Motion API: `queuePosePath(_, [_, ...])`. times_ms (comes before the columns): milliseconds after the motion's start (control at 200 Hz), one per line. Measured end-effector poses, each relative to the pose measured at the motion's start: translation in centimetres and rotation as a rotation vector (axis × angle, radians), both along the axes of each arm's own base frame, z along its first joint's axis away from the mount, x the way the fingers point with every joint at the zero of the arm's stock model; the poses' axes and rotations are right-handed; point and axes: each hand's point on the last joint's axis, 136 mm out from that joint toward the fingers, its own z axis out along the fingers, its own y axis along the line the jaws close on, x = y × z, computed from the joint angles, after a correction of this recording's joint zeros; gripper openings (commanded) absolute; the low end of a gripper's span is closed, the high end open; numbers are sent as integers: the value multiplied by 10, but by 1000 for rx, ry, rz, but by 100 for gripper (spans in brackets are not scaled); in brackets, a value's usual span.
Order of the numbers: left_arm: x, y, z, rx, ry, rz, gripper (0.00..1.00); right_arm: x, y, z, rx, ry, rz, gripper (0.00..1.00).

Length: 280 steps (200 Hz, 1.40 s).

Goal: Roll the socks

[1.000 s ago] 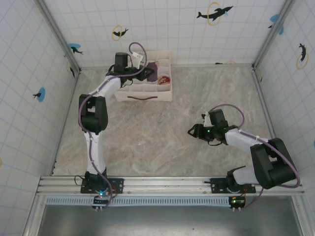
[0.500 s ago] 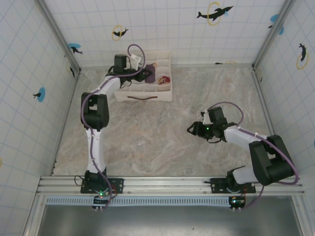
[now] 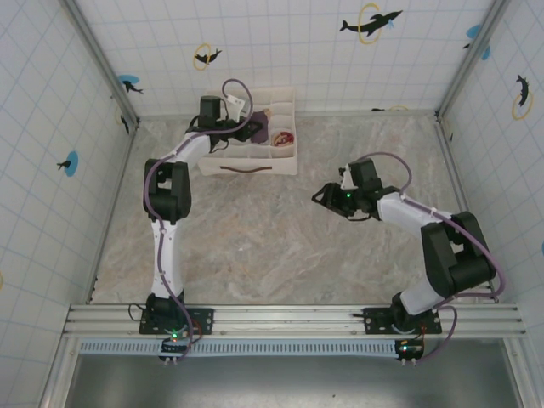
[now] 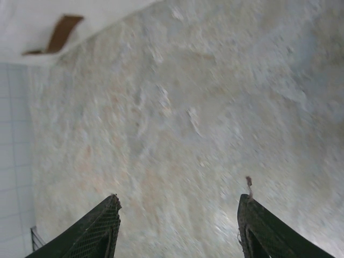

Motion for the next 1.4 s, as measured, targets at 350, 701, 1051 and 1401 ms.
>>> queuePosePath(350, [-29, 3, -35, 89, -36, 20, 0, 77, 34, 31, 130, 64, -207, 59])
queuePosePath(701, [-51, -6, -16, 103, -128, 11, 0, 107, 61, 37, 171, 105, -279, 56])
queuePosePath(1051, [-79, -17, -21, 133, -132, 1, 0, 141, 62, 37, 35, 88, -314, 43])
queuePosePath(1401, [-98, -24, -16, 160, -144, 11, 0, 104, 52, 0, -186, 140, -208, 27])
